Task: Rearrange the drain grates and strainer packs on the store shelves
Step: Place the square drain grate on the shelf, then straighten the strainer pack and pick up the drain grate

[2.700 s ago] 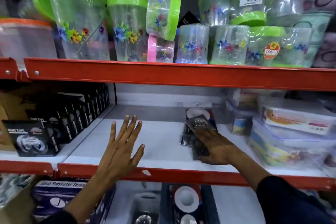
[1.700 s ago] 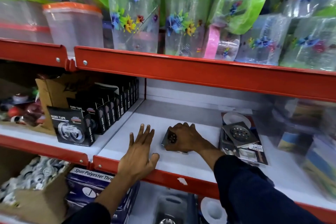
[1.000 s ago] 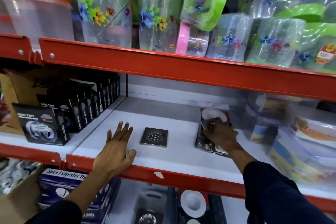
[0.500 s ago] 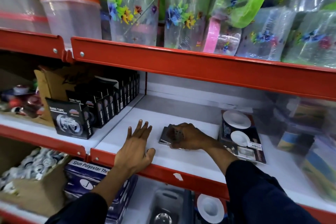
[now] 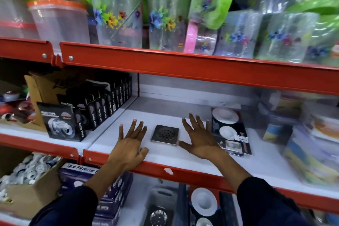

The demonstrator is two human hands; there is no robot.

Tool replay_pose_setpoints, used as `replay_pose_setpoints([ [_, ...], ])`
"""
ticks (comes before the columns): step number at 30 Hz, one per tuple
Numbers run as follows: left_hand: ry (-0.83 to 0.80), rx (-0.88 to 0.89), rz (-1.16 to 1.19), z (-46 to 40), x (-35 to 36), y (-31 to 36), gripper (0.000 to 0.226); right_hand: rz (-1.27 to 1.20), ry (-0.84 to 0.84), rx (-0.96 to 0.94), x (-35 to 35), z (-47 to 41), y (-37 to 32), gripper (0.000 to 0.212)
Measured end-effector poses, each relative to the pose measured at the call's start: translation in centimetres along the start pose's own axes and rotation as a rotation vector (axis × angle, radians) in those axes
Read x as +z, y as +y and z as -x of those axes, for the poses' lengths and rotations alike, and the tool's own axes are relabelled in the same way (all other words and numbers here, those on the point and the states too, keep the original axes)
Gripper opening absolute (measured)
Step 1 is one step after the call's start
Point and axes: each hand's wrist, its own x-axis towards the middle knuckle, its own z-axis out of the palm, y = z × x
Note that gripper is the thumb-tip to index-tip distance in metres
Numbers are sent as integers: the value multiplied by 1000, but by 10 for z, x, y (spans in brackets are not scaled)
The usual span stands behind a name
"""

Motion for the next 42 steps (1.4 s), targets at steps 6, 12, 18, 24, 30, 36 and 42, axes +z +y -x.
replay_pose_setpoints([
  [6,4,116,145,-33,-17,60,82,-62,198,252,-9,52,51,85],
  [12,-158,101,418,-85,-7,160,65,-225,228,496,-14,90,101,85],
  [18,-200,-52,661,-95,-1,213,51,-604,181,669,-16,110,114,76],
  [24,-145,-157,662,-104,5,221,49,-739,258,588,-25,122,107,40],
  [30,-152,-224,758,-103,9,216,60,-614,261,552,-25,122,108,24],
  [36,-214,-189,786,-91,7,218,58,-480,275,558,-26,131,105,9],
  [42,-256,-154,798,-65,12,208,61,-429,247,567,-27,158,98,6],
])
